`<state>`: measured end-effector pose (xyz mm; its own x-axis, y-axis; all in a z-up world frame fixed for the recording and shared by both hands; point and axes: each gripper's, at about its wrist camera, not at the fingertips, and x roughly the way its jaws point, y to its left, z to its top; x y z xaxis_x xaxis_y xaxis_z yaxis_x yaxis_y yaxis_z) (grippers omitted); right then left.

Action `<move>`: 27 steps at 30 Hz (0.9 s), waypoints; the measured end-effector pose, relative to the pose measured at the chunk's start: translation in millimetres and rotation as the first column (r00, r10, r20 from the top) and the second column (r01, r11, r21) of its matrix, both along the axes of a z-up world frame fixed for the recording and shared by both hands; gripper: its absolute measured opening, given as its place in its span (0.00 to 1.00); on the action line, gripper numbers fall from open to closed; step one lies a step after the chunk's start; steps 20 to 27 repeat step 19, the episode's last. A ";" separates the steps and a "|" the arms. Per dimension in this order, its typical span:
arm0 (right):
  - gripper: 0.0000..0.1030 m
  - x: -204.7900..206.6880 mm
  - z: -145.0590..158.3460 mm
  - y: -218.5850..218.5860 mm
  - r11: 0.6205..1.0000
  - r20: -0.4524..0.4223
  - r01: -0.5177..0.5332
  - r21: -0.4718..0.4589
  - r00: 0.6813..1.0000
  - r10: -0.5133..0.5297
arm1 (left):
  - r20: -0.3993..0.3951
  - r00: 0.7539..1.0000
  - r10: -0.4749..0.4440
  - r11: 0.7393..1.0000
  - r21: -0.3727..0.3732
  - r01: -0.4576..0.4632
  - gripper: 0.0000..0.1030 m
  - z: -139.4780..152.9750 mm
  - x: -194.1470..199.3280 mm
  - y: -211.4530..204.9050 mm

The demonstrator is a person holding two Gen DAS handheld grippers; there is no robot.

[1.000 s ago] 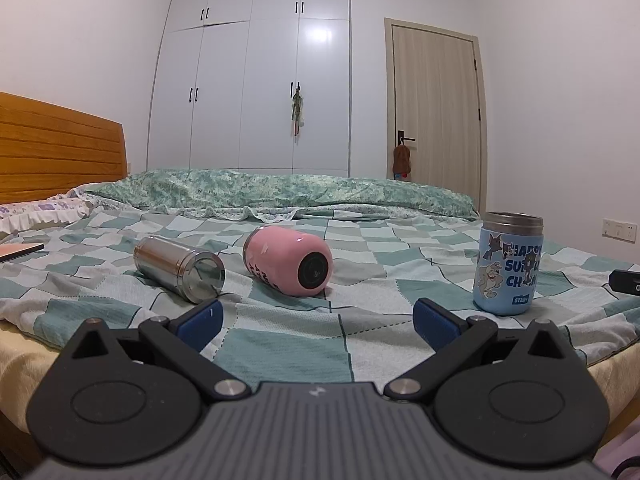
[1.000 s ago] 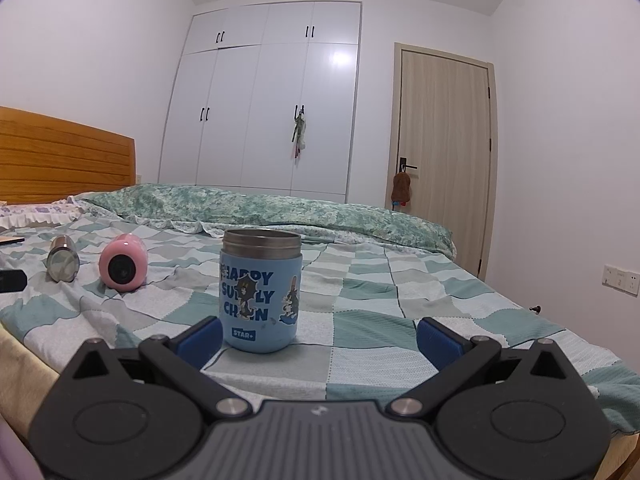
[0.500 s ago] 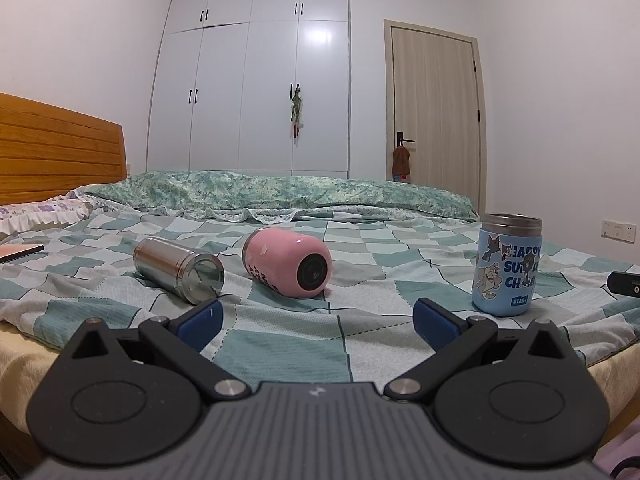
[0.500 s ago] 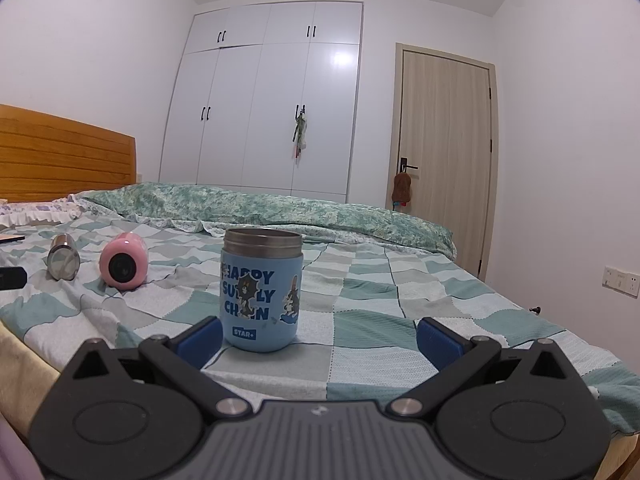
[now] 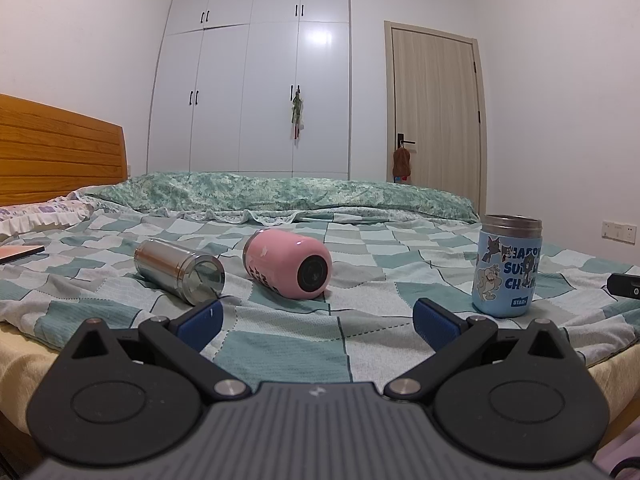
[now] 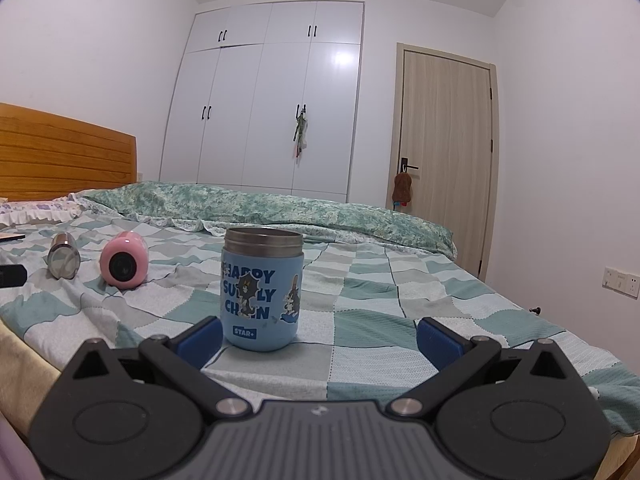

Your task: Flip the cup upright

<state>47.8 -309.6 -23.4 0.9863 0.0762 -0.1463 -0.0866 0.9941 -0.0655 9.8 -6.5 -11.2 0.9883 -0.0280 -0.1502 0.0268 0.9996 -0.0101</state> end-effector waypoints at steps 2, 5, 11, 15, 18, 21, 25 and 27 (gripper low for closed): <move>1.00 -0.1 0.1 0.1 1.000 0.000 0.000 0.000 1.000 0.000 | -0.001 1.000 0.001 1.000 0.000 -0.001 1.00 -0.3 -0.4 0.4; 1.00 -0.1 0.1 0.2 1.000 0.000 0.000 -0.001 1.000 0.000 | 0.001 1.000 -0.001 1.000 -0.001 0.001 1.00 -0.1 -0.3 0.1; 1.00 0.0 0.1 0.4 1.000 0.000 0.000 -0.001 1.000 0.000 | 0.001 1.000 0.000 1.000 0.000 0.000 1.00 -0.5 -0.2 0.0; 1.00 0.1 -0.2 0.1 1.000 -0.001 -0.001 -0.002 1.000 0.001 | 0.009 1.000 -0.006 1.000 -0.004 0.007 1.00 1.8 -1.2 -0.3; 1.00 0.4 -0.3 0.3 1.000 -0.001 -0.002 -0.003 1.000 0.002 | 0.022 1.000 -0.017 1.000 -0.010 0.017 1.00 2.3 -3.6 1.2; 1.00 0.4 -0.3 0.3 1.000 0.000 -0.002 -0.003 1.000 0.002 | 0.026 1.000 -0.014 1.000 -0.007 0.014 1.00 2.1 -4.3 1.1; 1.00 0.4 -0.3 0.3 1.000 0.000 -0.002 -0.003 1.000 0.002 | 0.026 1.000 -0.014 1.000 -0.007 0.014 1.00 2.1 -4.3 1.1; 1.00 0.4 -0.3 0.3 1.000 0.000 -0.002 -0.003 1.000 0.002 | 0.026 1.000 -0.014 1.000 -0.007 0.014 1.00 2.1 -4.3 1.1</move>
